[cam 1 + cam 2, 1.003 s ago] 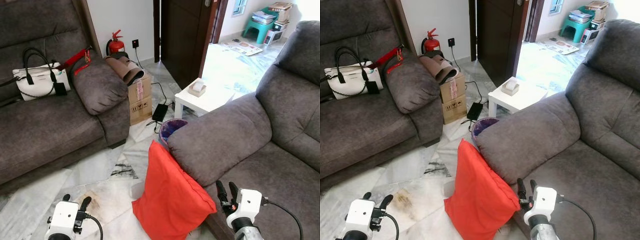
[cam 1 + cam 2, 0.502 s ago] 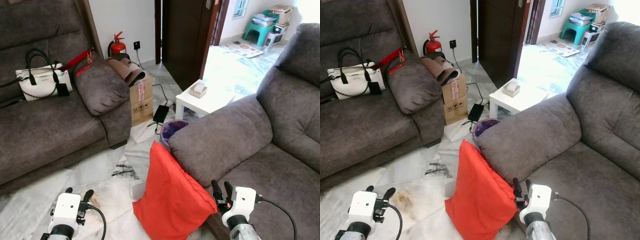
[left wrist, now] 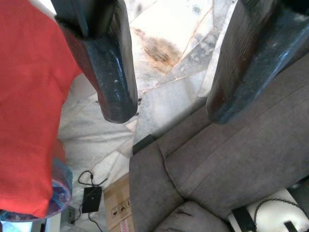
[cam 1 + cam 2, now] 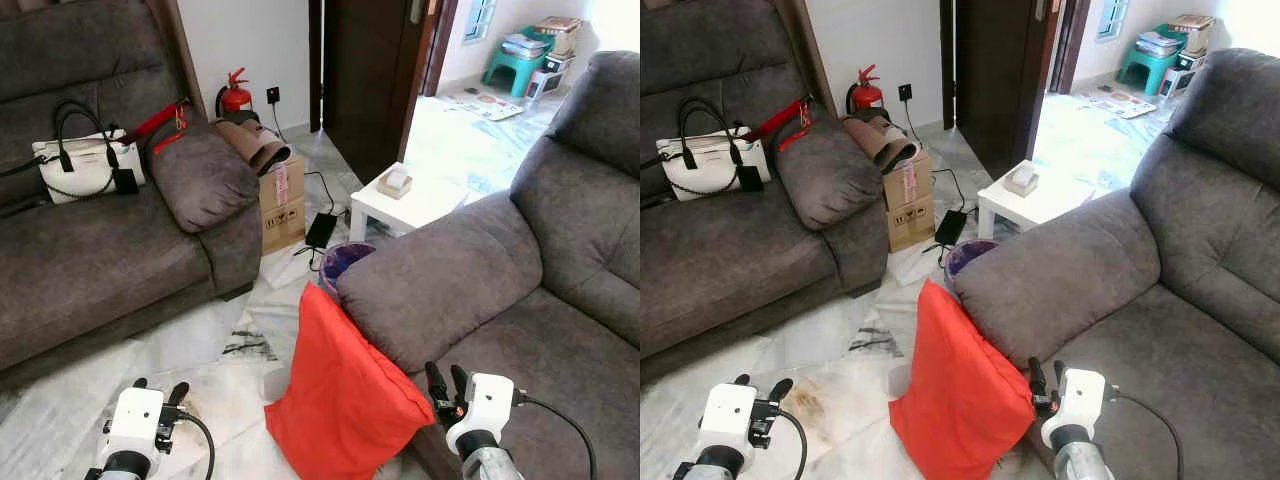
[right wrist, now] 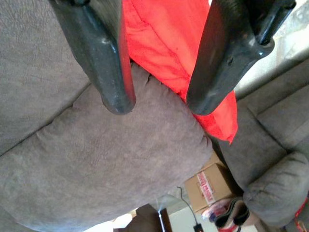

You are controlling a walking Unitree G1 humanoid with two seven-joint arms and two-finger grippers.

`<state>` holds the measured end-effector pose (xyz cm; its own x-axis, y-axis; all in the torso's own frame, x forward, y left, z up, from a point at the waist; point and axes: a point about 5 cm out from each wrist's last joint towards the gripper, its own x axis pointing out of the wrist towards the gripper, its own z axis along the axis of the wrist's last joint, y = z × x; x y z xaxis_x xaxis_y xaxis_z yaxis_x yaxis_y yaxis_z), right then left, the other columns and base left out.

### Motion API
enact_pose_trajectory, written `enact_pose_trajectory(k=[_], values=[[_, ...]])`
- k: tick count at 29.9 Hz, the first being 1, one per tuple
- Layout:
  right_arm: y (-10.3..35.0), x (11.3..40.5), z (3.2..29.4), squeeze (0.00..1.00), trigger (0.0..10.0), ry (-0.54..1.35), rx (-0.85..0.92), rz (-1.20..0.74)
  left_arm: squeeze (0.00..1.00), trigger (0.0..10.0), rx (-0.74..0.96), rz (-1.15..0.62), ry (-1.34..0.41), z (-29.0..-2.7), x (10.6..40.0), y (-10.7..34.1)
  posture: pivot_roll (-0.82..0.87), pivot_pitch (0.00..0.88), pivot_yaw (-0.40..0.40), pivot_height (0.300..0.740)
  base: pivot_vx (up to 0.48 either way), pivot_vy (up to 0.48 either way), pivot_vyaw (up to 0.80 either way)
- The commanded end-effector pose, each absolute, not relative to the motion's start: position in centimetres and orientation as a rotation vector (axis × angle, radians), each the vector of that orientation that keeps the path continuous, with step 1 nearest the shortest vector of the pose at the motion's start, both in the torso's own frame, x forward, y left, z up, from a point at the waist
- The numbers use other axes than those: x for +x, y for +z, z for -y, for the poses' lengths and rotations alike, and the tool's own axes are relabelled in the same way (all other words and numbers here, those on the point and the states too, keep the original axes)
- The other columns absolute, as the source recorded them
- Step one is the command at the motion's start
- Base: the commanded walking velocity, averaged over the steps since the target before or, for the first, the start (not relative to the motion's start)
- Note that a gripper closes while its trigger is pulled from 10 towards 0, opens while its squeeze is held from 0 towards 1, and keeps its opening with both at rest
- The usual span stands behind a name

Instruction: Move the pillow to the sofa from floor

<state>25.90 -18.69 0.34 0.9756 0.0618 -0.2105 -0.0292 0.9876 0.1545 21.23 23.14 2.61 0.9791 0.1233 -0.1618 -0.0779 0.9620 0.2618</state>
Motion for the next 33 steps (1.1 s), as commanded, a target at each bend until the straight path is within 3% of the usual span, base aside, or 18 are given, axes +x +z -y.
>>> enact_pose_trajectory(k=[1,15,25,33], values=[[0.2,25.7,18.8,0.00,10.0,0.041,0.144,-0.224,0.00,10.0,0.255,-0.183,0.120,-23.3,21.0,2.7,0.08,0.105,0.012,0.695,0.000,0.000,0.00],[0.5,26.0,18.6,0.00,10.0,0.071,0.139,-0.216,0.00,10.0,0.245,-0.213,0.139,-23.2,21.1,2.0,0.08,0.112,0.010,0.670,0.000,0.000,0.00],[0.5,26.0,18.5,0.00,10.0,0.071,0.143,-0.215,0.00,10.0,0.297,-0.471,0.183,-24.9,17.6,-2.6,0.08,0.113,0.013,0.670,0.000,0.000,0.00],[0.6,26.2,18.2,0.00,10.0,0.084,0.154,-0.206,0.00,10.0,0.254,-0.421,0.210,-24.8,18.0,-2.3,0.08,0.116,0.011,0.670,0.000,0.000,0.00]])
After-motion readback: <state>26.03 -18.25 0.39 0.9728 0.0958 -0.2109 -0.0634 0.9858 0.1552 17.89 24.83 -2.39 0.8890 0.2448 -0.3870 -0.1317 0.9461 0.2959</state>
